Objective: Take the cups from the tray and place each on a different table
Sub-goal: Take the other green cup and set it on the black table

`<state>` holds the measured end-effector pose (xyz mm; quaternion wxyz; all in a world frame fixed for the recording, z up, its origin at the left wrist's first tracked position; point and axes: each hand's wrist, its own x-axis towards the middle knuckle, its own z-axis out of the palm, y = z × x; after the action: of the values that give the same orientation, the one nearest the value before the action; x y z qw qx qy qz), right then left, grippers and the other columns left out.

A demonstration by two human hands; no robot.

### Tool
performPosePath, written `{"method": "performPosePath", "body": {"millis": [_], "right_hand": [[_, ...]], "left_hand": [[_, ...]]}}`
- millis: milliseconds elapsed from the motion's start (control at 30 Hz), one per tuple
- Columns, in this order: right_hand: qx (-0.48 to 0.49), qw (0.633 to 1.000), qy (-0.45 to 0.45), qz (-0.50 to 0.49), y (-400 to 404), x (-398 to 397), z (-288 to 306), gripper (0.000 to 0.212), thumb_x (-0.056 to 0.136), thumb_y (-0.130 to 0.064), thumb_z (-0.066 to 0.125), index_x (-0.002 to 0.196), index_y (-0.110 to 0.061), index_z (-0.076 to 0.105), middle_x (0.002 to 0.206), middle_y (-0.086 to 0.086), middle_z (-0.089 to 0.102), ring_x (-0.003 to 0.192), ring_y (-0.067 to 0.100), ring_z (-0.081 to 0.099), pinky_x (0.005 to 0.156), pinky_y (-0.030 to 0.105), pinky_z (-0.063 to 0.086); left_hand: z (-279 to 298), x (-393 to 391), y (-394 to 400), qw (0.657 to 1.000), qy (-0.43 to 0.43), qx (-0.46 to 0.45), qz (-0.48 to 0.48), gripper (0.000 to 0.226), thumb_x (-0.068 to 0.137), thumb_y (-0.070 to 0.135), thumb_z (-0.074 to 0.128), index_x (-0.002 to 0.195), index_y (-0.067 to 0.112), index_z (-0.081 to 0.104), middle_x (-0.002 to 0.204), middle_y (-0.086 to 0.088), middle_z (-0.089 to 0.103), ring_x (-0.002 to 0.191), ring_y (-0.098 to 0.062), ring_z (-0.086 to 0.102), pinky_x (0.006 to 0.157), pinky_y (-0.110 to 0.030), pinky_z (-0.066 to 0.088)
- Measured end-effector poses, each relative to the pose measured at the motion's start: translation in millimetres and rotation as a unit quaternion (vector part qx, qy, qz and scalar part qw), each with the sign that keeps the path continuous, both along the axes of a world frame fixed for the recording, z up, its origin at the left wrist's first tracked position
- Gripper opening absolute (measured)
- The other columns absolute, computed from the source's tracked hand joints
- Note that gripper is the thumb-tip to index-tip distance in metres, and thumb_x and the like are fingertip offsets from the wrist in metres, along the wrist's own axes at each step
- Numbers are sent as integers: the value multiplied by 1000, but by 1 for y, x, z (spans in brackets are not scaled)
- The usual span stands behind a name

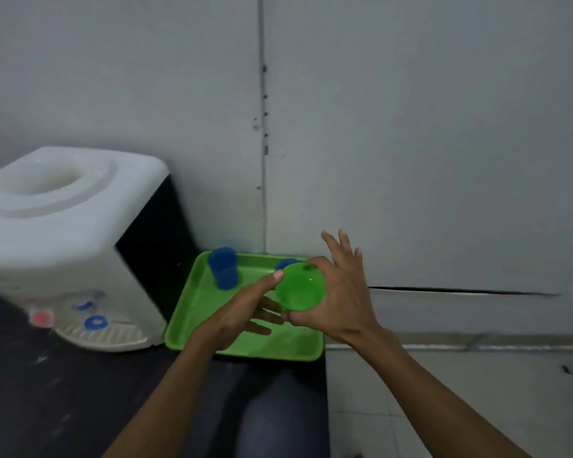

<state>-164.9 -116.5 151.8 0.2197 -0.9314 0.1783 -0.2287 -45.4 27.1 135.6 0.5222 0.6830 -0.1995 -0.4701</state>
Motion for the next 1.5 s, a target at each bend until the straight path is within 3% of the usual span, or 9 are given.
{"method": "performPosePath", "body": {"millis": [67,167,267,433,600,800,967,1133,1500], "right_hand": [[-11,999,-5,-32,-10,-27,13,90,40,-77,62,109,-20,63,159,6,24,151,22,-4,120,53,3],[-28,996,-13,-81,-25,-70,25,90,41,-79,63,108,-19,63,159,4,24,151,21,-4,120,51,2],[-29,991,-14,-133,-41,-116,33,93,41,-81,60,110,-19,62,159,3,24,150,19,-4,120,51,3],[-20,976,-19,-217,-69,-200,39,92,42,-80,61,112,-20,61,158,2,26,150,17,-3,120,50,4],[-21,959,-16,-281,-97,-295,43,95,42,-81,61,116,-21,60,158,1,26,150,17,0,120,50,5],[-20,940,-3,-341,-135,-422,47,93,45,-78,63,119,-22,57,158,3,26,150,17,1,119,48,3],[6,920,6,-391,-165,-522,42,93,50,-74,71,126,-23,54,158,4,25,150,17,1,119,47,3],[37,893,19,-448,-194,-608,35,94,51,-71,74,129,-25,51,158,4,26,150,20,4,121,48,5],[51,820,22,-569,-289,-748,29,92,53,-70,76,128,-22,52,155,5,30,148,22,10,118,48,6]], "left_hand": [[8,-16,-19,999,3,-26,-29,52,62,71,60,91,30,73,68,3,72,74,-19,72,79,-41,55],[17,-44,-51,997,4,-42,-67,63,69,62,66,104,10,62,66,-1,68,69,-21,70,76,-42,55],[24,-81,-84,992,7,-53,-111,53,74,60,64,100,13,62,63,-3,65,70,-28,69,81,-48,55],[34,-155,-138,979,-3,-46,-197,63,76,60,60,113,9,63,85,-23,64,77,-34,68,85,-48,55],[40,-241,-192,961,-13,-38,-275,64,72,64,48,113,17,62,91,-24,66,79,-33,69,78,-39,54],[39,-358,-255,941,-2,-54,-335,59,74,64,51,109,18,62,90,-26,65,77,-33,69,78,-44,55],[32,-455,-308,918,5,-61,-392,66,68,70,53,114,22,60,107,-36,64,86,-40,70,78,-43,58],[20,-542,-359,887,5,-41,-460,74,74,69,46,121,14,57,97,-29,69,81,-34,70,76,-41,57],[14,-693,-505,804,-4,-47,-593,67,80,69,43,116,14,57,90,-23,71,78,-30,69,77,-43,56]]}}
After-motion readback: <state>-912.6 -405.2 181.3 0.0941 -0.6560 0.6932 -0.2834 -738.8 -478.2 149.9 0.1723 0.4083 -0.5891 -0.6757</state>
